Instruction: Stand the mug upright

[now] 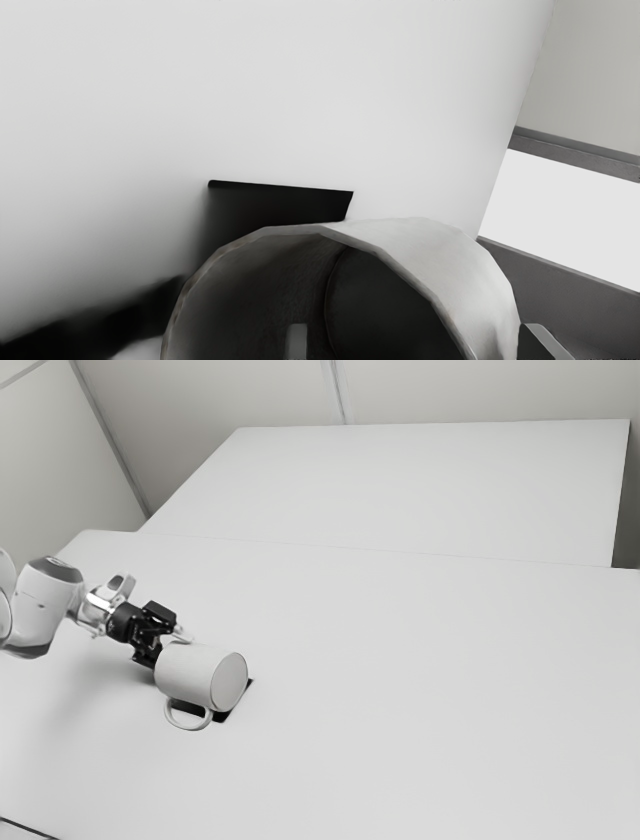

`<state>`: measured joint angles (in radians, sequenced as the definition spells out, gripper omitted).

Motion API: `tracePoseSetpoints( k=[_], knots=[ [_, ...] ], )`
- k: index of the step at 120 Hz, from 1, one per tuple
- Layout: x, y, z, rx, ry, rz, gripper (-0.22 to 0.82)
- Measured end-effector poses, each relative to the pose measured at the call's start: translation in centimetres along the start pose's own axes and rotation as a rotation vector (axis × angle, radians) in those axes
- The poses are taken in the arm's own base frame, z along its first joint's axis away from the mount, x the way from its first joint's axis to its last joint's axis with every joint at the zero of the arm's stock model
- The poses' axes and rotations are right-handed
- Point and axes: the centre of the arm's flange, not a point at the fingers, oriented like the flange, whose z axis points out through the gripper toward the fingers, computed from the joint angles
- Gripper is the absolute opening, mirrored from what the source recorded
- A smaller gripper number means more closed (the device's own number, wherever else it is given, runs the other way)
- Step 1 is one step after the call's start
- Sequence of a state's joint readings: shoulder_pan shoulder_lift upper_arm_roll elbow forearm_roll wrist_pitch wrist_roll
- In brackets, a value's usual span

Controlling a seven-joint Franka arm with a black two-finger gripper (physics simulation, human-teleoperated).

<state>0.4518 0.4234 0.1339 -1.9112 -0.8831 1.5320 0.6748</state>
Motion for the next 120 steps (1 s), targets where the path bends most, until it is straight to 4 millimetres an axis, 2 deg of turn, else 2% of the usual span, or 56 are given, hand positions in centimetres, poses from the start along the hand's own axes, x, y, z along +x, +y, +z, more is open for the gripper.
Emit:
tracePoseSetpoints(
  k=[13,27,47,64,71,84,97,110,120],
  knots=[
    [0.2,0.3,0.1,0.001,0.000,0.004,0.14],
    [0.6,1.3,0.0,0.009,0.004,0.021,-0.02],
    [1.3,3.0,-0.3,0.021,0.012,0.042,-0.11],
    [1.3,3.4,-0.2,0.027,0.008,0.036,-0.15],
    [1.4,4.4,0.1,0.054,-0.004,0.050,-0.16],
    [1.5,8.4,0.0,0.172,-0.022,0.128,-0.16],
    [1.0,13.5,0.2,0.335,-0.029,0.233,-0.17],
    [0.7,18.1,2.9,0.532,-0.052,0.349,-0.17],
    [0.3,20.2,5.5,0.682,-0.072,0.414,-0.18]
  ],
)
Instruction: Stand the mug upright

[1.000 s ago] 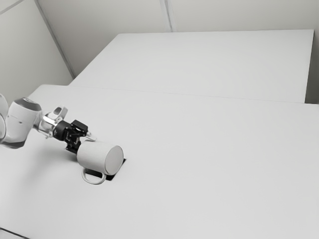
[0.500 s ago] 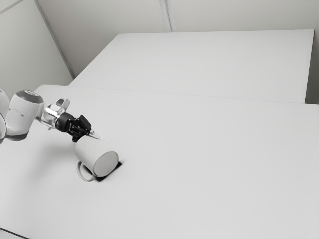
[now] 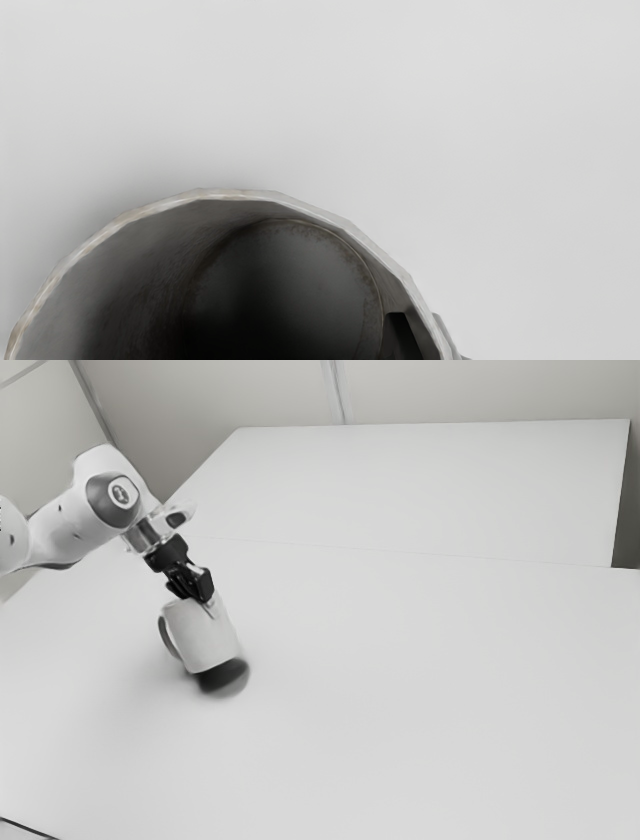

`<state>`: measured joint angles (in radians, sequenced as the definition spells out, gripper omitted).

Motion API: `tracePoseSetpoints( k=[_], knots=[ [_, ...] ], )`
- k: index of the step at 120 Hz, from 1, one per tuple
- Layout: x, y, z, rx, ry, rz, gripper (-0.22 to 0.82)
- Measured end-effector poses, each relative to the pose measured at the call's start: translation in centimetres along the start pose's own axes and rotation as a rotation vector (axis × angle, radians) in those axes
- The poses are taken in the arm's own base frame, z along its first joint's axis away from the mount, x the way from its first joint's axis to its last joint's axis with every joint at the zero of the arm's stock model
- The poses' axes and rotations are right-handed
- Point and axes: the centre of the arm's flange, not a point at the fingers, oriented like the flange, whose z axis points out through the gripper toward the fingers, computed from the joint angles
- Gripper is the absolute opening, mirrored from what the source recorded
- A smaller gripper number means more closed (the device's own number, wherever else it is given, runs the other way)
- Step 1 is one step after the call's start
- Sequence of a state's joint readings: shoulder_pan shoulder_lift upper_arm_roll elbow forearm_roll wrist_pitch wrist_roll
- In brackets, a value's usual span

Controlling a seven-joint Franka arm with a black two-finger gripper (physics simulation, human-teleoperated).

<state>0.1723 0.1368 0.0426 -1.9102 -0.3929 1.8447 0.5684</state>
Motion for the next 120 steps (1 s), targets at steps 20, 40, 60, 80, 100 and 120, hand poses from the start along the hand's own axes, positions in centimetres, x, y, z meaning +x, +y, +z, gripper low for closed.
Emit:
tracePoseSetpoints(
  k=[20,40,60,80,100,120],
  knots=[
    [0.0,4.1,2.6,0.193,0.039,0.063,-0.18],
    [1.2,7.2,4.5,0.272,0.128,0.068,-0.18],
    [1.4,8.3,5.4,0.294,0.189,0.015,-0.18],
    [1.3,7.9,6.1,0.292,0.217,-0.069,-0.18],
    [1.6,7.9,7.1,0.286,0.228,-0.130,-0.18],
    [1.8,8.6,7.7,0.275,0.232,-0.165,0.09]
  ],
)
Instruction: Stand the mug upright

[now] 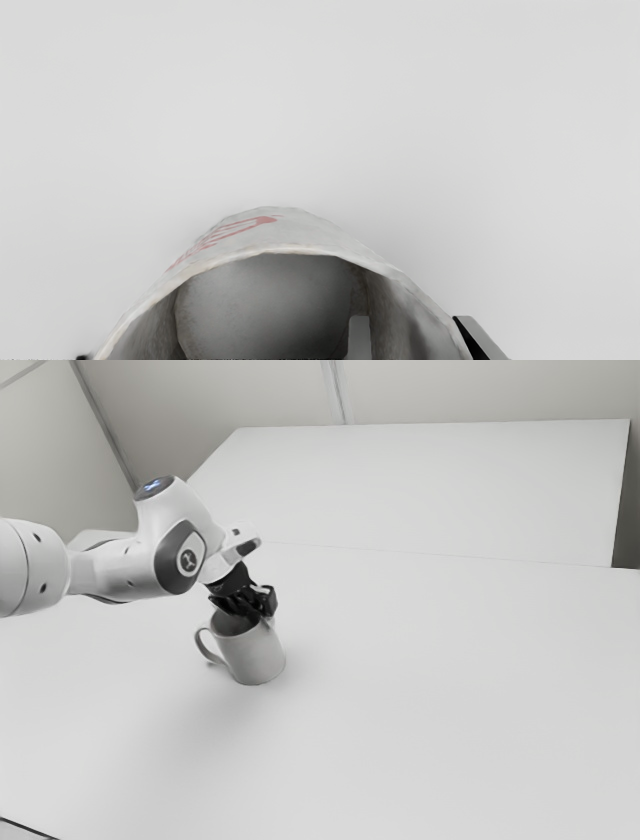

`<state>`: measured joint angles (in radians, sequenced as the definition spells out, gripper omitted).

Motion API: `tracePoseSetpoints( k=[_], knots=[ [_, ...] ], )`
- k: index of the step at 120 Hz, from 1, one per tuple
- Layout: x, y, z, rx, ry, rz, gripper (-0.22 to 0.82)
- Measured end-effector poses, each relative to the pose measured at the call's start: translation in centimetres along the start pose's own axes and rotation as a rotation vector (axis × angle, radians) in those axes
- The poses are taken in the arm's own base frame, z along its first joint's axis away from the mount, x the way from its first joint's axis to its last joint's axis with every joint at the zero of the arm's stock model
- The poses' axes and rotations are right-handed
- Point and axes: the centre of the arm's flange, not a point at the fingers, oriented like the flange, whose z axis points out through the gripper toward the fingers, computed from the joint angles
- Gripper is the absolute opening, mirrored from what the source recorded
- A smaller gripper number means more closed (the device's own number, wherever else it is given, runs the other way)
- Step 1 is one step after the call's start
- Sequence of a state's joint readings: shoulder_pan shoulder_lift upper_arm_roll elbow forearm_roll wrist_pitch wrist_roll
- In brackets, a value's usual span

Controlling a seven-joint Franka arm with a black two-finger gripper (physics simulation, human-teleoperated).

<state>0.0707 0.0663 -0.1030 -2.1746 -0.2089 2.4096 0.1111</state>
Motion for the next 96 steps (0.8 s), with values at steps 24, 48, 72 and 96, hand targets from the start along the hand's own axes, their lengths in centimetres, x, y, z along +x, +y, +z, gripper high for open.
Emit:
tracePoseSetpoints(
  k=[24,48,72,96],
  knots=[
    [0.1,0.2,-1.1,0.002,0.011,-0.029,0.40],
    [1.2,1.2,-4.9,0.004,0.059,-0.031,0.53],
    [3.2,2.3,-9.1,0.119,0.062,0.079,0.57],
    [4.9,3.4,-14.1,0.175,0.040,0.111,0.59]
  ],
)
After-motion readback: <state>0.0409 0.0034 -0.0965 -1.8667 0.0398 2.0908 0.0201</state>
